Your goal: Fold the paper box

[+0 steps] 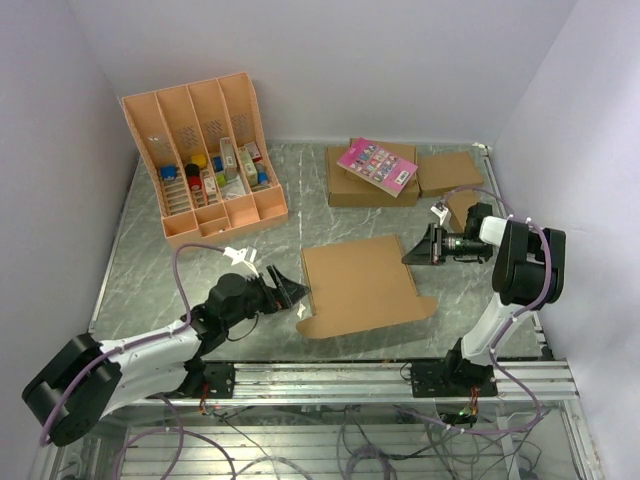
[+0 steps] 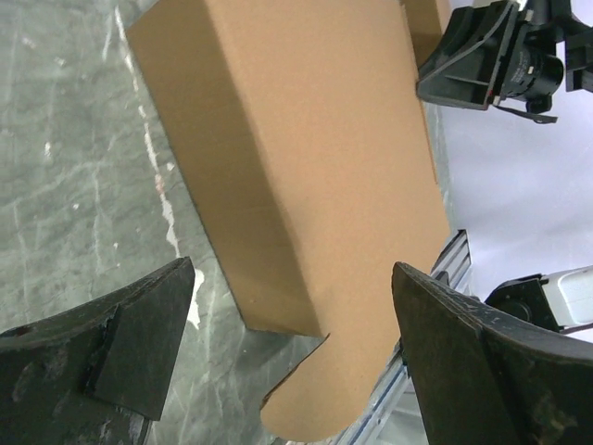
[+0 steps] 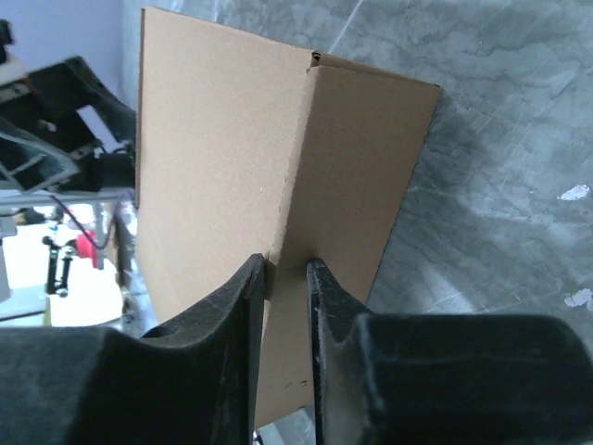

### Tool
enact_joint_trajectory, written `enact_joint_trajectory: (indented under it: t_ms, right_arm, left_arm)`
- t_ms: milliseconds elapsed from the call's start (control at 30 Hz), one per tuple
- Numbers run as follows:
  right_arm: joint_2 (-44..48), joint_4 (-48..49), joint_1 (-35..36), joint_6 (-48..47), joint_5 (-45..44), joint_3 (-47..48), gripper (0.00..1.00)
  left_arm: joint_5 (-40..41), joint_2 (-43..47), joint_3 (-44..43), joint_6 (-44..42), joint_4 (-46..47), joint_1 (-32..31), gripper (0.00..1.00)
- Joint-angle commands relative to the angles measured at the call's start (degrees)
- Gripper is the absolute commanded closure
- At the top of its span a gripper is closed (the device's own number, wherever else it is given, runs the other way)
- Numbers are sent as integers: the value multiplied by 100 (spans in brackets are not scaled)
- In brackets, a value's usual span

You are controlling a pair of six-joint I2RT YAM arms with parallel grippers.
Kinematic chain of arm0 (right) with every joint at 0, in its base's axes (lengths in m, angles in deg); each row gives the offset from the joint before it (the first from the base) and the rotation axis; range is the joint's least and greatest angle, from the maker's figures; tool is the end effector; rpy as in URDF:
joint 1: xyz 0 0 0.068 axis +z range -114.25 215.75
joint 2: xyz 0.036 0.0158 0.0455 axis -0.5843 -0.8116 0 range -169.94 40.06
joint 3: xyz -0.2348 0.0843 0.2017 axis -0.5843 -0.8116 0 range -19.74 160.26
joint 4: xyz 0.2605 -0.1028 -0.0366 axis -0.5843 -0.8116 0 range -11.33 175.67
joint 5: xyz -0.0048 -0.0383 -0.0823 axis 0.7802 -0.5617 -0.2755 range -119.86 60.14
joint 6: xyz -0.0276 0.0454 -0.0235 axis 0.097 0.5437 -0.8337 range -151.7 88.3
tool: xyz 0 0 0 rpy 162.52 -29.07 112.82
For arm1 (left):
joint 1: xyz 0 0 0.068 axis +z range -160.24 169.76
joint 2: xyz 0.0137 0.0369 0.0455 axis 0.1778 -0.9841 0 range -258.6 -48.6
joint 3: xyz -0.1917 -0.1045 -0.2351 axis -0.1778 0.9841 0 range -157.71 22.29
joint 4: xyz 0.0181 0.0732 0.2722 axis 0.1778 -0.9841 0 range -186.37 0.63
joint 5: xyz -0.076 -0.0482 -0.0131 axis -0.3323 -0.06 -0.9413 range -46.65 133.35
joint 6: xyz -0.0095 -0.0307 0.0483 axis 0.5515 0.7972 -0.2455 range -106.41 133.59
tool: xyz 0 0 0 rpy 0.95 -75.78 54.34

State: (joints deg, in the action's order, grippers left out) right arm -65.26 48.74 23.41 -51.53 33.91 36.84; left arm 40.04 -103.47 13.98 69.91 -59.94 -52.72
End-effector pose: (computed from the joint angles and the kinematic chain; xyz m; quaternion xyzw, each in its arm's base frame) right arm 0.3313 -0.0343 0.1622 -0.0753 0.8454 0.4984 0.1771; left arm 0.1293 -0.1216 0.1829 -0.0798 0.8004 -0.4659 0.3687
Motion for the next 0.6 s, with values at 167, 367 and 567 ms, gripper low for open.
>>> enact_joint_trajectory:
  t_ms: [167, 367, 567]
  right_arm:
    - [-612, -6, -323, 66, -122, 239, 83]
    - [-686, 44, -465, 124, -119, 219, 83]
    - [-688, 43, -478, 119, -102, 216, 83]
  left_arm:
    - [-171, -959, 128, 452, 1237, 48, 2]
    - [-243, -1698, 114, 633, 2034, 16, 2]
    - [-278, -2178, 66, 811, 2787, -146, 0]
